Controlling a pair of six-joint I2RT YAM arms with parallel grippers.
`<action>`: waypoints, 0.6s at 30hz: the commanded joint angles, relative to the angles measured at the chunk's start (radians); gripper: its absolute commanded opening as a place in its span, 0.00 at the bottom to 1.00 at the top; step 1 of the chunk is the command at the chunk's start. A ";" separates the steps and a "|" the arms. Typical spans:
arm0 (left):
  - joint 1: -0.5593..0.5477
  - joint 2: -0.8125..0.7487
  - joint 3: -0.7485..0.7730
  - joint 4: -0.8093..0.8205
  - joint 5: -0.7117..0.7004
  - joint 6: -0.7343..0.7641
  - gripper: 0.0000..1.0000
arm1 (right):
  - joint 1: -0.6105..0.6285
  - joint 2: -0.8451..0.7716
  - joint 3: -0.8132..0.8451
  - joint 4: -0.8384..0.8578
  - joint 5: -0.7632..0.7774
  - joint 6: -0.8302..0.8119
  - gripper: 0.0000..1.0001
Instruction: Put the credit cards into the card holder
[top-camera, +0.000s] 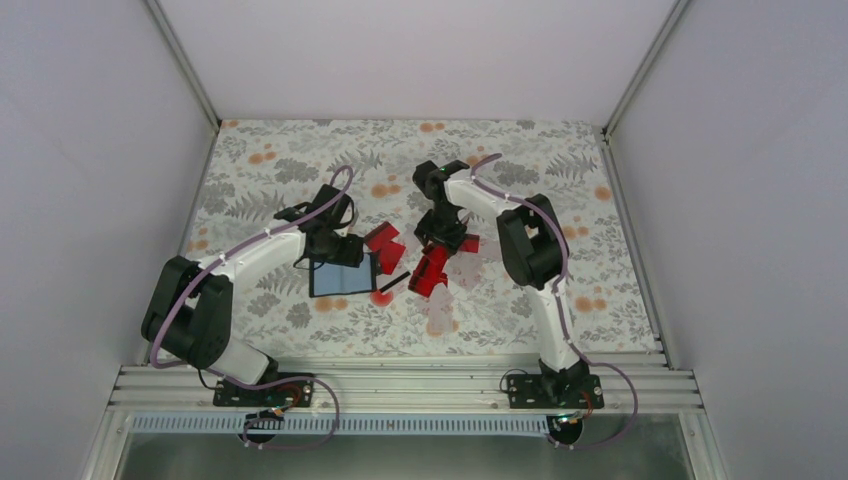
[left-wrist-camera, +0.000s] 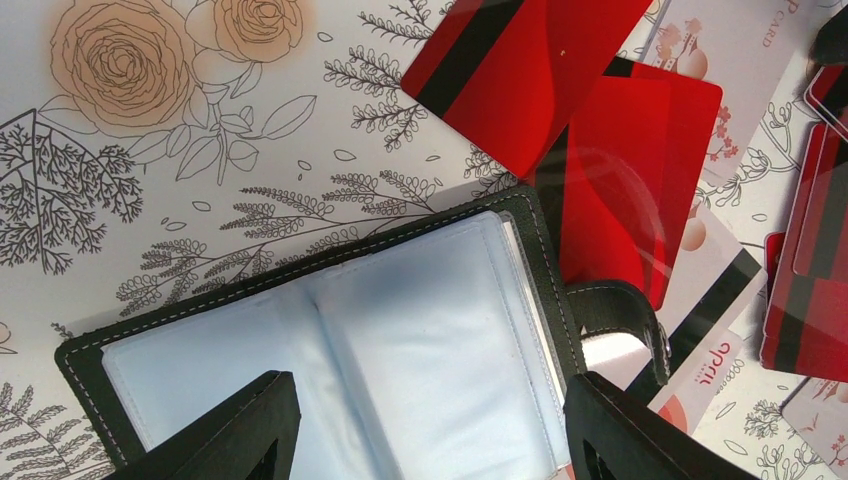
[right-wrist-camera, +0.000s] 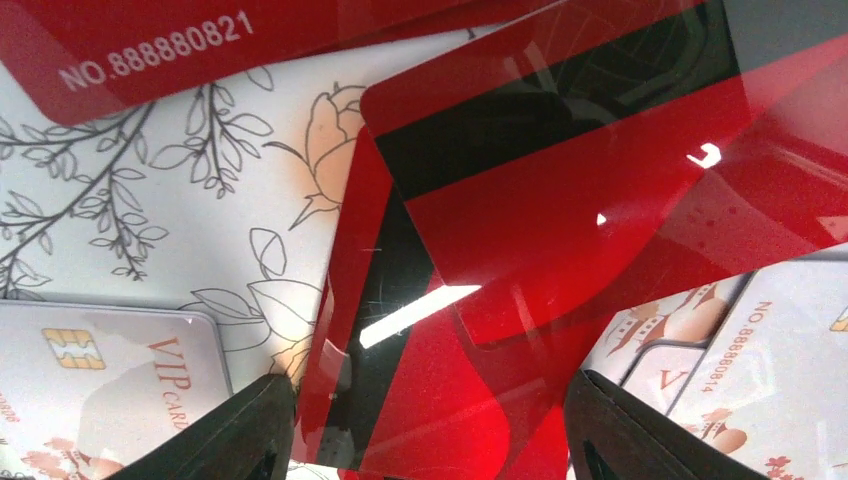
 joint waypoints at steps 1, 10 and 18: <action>-0.001 -0.015 -0.007 0.008 0.000 -0.002 0.67 | -0.001 0.058 -0.006 -0.002 0.068 -0.004 0.65; -0.001 -0.017 -0.003 0.002 -0.007 -0.001 0.67 | 0.031 0.074 0.060 0.021 0.068 -0.108 0.52; -0.001 -0.019 0.007 0.001 -0.006 -0.005 0.67 | 0.073 0.034 0.072 0.054 0.049 -0.276 0.53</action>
